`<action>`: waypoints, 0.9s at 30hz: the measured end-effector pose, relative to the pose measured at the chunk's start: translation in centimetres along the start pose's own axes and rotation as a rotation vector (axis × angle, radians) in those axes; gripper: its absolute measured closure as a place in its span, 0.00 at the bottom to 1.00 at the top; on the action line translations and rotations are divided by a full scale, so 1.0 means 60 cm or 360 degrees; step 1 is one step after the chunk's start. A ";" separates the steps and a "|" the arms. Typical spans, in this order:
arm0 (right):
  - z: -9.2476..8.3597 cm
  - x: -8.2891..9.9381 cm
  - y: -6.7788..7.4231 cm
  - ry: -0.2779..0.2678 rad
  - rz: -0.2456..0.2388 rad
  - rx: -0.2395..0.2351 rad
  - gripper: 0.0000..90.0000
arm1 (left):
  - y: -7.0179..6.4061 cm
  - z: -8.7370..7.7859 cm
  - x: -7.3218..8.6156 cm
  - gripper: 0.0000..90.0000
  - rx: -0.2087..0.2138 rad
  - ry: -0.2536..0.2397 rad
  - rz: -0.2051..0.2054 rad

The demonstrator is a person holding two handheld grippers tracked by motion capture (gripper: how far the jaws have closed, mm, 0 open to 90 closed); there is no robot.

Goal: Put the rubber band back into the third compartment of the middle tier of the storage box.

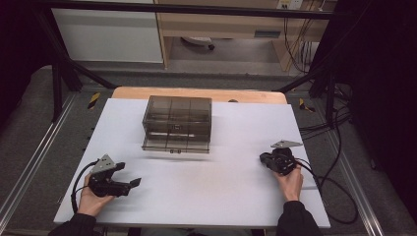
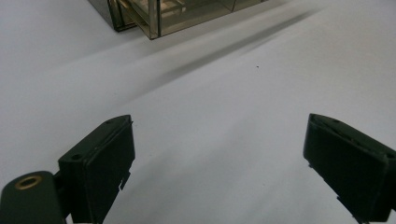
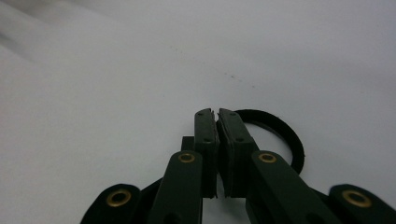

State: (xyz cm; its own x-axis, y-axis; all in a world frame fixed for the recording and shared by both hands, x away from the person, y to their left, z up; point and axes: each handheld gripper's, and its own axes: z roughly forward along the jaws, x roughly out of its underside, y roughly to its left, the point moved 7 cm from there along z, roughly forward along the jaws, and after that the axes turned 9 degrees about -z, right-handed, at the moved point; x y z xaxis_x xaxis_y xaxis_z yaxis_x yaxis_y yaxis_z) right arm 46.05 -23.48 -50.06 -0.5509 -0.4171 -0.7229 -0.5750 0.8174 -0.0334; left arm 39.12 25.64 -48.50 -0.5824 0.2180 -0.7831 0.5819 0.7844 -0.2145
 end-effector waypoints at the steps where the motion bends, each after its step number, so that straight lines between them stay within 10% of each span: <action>1: 0.000 0.000 0.000 -0.0001 0.0002 0.0001 0.97 | 0.000 0.000 0.000 0.10 0.0000 0.0000 0.0000; 27: -0.023 -0.019 0.013 -0.0089 -0.0039 -0.0030 0.97 | 0.000 0.000 0.000 0.10 -0.0004 0.0002 0.0000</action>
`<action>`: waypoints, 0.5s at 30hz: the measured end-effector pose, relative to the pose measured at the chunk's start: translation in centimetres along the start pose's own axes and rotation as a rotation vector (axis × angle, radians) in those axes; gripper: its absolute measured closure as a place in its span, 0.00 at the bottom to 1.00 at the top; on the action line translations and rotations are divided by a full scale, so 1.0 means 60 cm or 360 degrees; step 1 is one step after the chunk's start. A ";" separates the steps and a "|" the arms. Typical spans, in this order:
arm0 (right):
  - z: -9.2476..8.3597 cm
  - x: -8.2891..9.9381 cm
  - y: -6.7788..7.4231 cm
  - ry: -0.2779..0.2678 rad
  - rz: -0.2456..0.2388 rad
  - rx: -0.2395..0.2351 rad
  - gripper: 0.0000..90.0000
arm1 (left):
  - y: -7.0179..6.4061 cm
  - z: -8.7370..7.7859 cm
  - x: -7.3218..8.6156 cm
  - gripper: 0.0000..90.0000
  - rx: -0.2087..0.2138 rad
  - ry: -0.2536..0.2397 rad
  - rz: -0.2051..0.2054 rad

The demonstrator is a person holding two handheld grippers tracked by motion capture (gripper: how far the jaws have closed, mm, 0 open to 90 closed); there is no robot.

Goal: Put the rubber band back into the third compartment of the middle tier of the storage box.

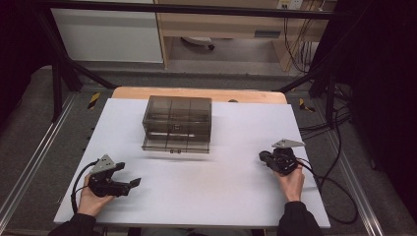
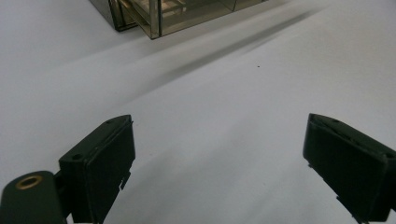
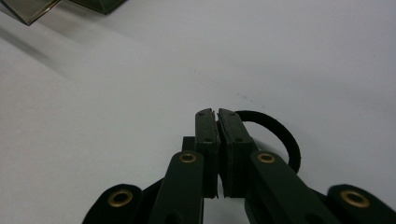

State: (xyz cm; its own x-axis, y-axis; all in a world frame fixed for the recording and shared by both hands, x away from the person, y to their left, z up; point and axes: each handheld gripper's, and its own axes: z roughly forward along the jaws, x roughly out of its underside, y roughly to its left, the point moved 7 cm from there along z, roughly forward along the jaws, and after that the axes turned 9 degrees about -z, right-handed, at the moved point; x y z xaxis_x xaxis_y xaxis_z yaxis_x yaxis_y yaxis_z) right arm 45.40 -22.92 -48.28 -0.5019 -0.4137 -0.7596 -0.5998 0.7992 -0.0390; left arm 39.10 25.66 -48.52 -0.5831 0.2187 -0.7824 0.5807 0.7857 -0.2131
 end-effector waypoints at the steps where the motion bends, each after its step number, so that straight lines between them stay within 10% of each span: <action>1: -0.001 -0.001 0.001 -0.0005 -0.0002 -0.0002 0.97 | 0.000 0.000 0.000 0.10 -0.0001 0.0000 0.0000; 15: -0.009 -0.022 0.027 -0.0061 -0.0053 -0.0072 0.97 | 0.001 -0.001 0.000 0.10 -0.0006 -0.0001 0.0002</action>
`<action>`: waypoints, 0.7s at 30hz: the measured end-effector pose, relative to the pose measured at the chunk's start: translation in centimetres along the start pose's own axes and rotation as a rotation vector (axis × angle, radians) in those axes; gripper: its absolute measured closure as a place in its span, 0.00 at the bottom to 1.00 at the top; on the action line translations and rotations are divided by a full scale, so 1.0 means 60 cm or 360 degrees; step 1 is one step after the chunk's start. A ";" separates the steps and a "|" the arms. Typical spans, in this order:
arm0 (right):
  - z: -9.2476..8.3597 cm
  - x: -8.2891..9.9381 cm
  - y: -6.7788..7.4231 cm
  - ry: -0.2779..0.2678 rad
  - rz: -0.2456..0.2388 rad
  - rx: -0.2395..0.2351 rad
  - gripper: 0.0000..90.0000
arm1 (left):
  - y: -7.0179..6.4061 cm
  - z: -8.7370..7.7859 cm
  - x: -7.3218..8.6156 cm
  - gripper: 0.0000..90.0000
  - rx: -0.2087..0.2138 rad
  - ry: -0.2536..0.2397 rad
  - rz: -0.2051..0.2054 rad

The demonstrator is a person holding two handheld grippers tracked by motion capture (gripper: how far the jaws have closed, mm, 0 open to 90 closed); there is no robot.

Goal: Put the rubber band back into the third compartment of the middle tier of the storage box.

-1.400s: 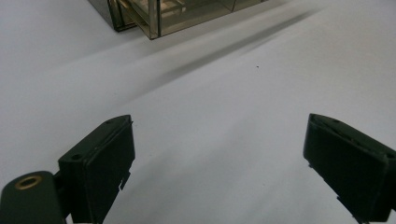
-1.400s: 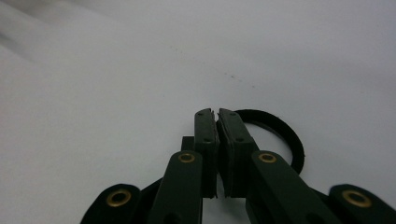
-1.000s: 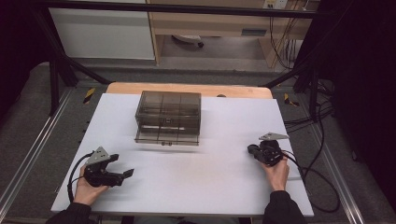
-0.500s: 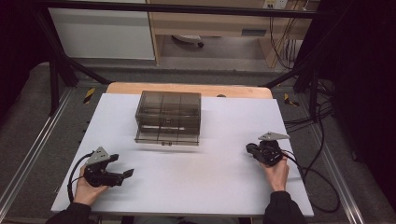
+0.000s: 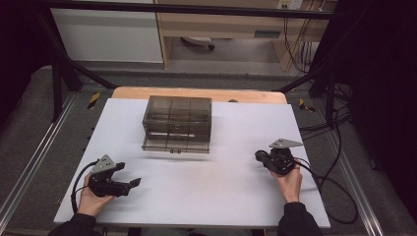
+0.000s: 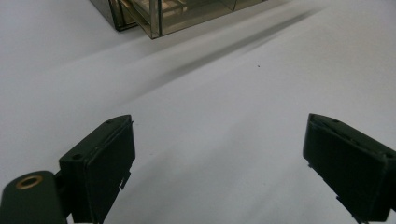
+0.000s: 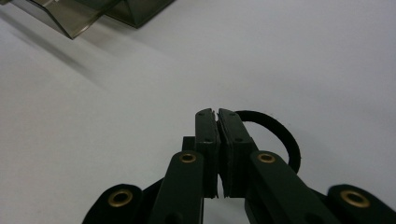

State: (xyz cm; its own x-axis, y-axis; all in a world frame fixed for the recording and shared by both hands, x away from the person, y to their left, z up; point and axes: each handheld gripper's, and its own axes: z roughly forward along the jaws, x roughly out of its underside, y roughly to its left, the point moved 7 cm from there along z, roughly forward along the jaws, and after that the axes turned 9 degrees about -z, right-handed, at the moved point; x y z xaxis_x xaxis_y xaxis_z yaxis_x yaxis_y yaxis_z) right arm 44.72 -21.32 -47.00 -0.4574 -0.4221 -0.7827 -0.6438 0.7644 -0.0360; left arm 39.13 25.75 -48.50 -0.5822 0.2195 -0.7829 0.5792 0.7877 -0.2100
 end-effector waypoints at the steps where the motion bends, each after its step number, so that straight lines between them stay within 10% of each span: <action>1: 0.000 -0.002 0.002 0.0000 -0.0008 -0.0003 0.97 | 0.000 0.000 0.000 0.10 0.0000 0.0000 -0.0002; 21: -0.012 -0.043 0.051 -0.0043 -0.0108 -0.0111 0.97 | 0.000 0.001 0.000 0.10 -0.0006 0.0000 -0.0004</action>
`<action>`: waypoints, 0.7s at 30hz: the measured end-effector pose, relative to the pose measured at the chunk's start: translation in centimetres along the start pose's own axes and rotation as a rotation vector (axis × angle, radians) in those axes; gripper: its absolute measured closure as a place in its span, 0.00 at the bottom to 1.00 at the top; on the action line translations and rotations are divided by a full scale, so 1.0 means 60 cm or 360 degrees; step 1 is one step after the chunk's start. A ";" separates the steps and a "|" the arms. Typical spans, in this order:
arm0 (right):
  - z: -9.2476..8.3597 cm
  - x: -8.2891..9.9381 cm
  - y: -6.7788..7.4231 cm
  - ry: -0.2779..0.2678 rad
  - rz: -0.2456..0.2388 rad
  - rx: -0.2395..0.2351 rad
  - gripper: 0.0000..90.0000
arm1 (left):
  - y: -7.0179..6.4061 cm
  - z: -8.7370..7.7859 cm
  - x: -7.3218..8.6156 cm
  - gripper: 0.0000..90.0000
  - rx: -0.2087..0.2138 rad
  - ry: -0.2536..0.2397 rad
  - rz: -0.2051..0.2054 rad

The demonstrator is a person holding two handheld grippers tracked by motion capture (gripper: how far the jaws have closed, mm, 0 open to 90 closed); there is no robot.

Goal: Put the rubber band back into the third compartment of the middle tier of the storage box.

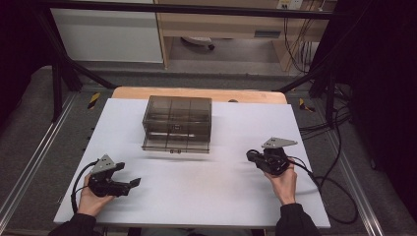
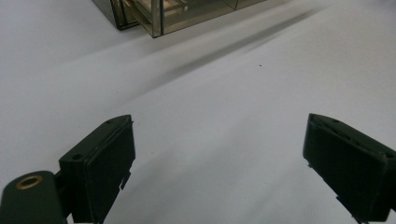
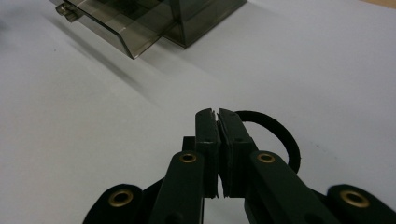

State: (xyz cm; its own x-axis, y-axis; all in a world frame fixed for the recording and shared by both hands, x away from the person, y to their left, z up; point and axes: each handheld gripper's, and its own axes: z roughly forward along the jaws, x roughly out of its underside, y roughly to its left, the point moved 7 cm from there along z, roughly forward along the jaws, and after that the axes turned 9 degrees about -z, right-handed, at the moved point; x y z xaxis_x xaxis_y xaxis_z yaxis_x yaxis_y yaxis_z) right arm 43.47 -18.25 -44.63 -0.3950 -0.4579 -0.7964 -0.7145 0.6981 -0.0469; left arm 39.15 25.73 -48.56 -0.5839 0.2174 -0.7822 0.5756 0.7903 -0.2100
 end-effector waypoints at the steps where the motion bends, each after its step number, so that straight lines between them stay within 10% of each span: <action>1: -0.001 -0.003 0.003 -0.0005 0.0000 -0.0006 0.97 | 0.000 0.000 0.000 0.10 0.0000 0.0000 0.0000; 21: 0.001 -0.063 0.047 -0.0045 -0.0096 -0.0078 0.98 | 0.000 -0.001 0.000 0.10 0.0000 0.0001 0.0005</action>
State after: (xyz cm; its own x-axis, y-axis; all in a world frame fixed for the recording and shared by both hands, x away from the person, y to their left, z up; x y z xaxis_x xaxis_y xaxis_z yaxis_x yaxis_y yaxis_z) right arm 43.01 -14.52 -41.80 -0.3347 -0.4820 -0.8097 -0.7640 0.6418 -0.0662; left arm 39.13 25.77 -48.52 -0.5824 0.2201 -0.7825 0.5775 0.7895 -0.2078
